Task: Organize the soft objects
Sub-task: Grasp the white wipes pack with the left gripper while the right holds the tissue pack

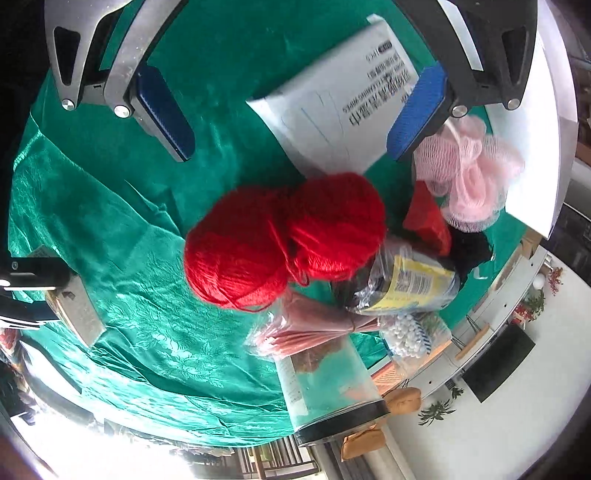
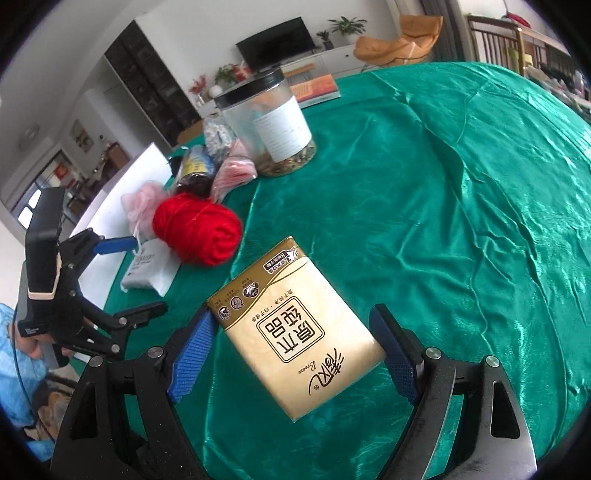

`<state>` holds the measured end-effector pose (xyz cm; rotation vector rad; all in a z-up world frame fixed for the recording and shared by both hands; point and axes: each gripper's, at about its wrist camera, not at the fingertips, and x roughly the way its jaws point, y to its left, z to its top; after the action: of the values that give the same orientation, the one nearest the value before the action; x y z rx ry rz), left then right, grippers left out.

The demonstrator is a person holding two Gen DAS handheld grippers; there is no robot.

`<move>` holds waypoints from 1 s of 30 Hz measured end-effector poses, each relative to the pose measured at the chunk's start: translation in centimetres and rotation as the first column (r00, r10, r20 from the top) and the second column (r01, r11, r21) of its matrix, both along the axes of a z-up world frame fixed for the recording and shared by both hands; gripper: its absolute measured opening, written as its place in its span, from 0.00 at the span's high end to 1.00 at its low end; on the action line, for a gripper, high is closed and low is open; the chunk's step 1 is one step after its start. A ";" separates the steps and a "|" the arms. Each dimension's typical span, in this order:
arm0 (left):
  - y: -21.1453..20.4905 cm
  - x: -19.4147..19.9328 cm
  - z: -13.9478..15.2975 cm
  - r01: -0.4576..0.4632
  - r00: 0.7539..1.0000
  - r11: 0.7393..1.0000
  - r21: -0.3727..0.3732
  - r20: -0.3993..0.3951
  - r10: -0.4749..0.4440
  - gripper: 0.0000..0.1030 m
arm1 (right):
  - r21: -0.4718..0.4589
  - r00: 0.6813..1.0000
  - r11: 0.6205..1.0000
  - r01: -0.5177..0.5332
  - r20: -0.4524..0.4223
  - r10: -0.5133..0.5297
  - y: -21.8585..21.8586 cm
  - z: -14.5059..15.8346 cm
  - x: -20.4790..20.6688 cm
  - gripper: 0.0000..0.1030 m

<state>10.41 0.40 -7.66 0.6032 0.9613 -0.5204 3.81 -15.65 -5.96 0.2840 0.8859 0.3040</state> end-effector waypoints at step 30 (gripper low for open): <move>4.7 0.7 -0.5 0.078 0.923 0.997 -0.023 -0.375 -0.081 0.00 | -0.001 0.995 0.996 0.091 -0.034 -0.091 -2.3 -0.9 0.1 0.16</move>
<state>11.12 5.14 -8.11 0.5466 1.3011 -0.7293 3.94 -17.93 -6.84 0.3297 0.9038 0.2154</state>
